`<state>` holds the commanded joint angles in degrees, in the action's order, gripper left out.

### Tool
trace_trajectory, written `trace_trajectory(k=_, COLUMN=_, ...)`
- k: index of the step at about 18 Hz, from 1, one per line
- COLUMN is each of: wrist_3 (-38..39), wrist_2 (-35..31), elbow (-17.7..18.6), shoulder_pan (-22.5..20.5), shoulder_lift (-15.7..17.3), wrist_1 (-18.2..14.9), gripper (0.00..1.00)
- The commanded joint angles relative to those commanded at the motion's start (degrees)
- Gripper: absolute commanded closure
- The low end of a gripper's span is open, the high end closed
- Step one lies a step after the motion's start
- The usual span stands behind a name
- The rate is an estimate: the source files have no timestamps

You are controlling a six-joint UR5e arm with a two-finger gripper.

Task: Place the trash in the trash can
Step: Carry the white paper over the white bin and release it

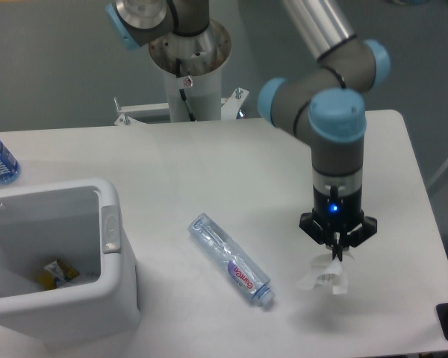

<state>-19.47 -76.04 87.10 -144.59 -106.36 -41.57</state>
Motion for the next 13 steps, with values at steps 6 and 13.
trace_trajectory(k=6, wrist_3=19.4, wrist_2=0.6, elbow=-3.6, shoulder_pan=8.8, shoulder_lift=5.3, wrist_1=-0.1, gripper=1.00)
trace_trajectory(k=13, wrist_3=26.1, wrist_2=0.2, elbow=-4.7, shoulder_pan=23.1, shoulder_lift=7.8, wrist_1=-0.3, gripper=1.00)
